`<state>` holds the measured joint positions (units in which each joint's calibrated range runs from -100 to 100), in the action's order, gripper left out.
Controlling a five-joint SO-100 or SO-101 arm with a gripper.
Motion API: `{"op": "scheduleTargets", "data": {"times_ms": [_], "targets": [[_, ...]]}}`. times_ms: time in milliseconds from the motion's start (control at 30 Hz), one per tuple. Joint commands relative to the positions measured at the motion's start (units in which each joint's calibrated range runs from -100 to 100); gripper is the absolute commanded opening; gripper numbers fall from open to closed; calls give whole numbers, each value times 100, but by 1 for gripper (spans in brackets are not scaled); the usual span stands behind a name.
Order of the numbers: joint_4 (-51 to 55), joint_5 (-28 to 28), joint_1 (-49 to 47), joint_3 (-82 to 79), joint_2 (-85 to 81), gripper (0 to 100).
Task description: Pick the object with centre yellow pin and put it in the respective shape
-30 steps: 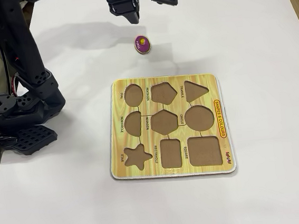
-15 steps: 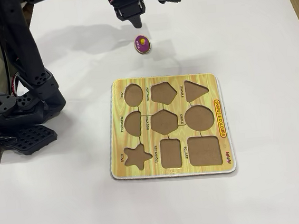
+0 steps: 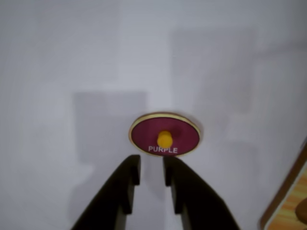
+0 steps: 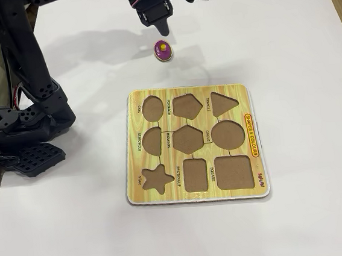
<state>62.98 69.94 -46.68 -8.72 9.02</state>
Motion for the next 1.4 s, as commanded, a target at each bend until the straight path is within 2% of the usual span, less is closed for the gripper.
{"op": "scheduleTargets", "data": {"times_ms": [0, 133, 1100, 1367], "targets": [[-265, -23, 88, 54, -65, 7], [-335, -23, 78, 81, 102, 11], [-352, -17, 78, -216, 161, 11], [-957, -17, 68, -315, 177, 11]]}}
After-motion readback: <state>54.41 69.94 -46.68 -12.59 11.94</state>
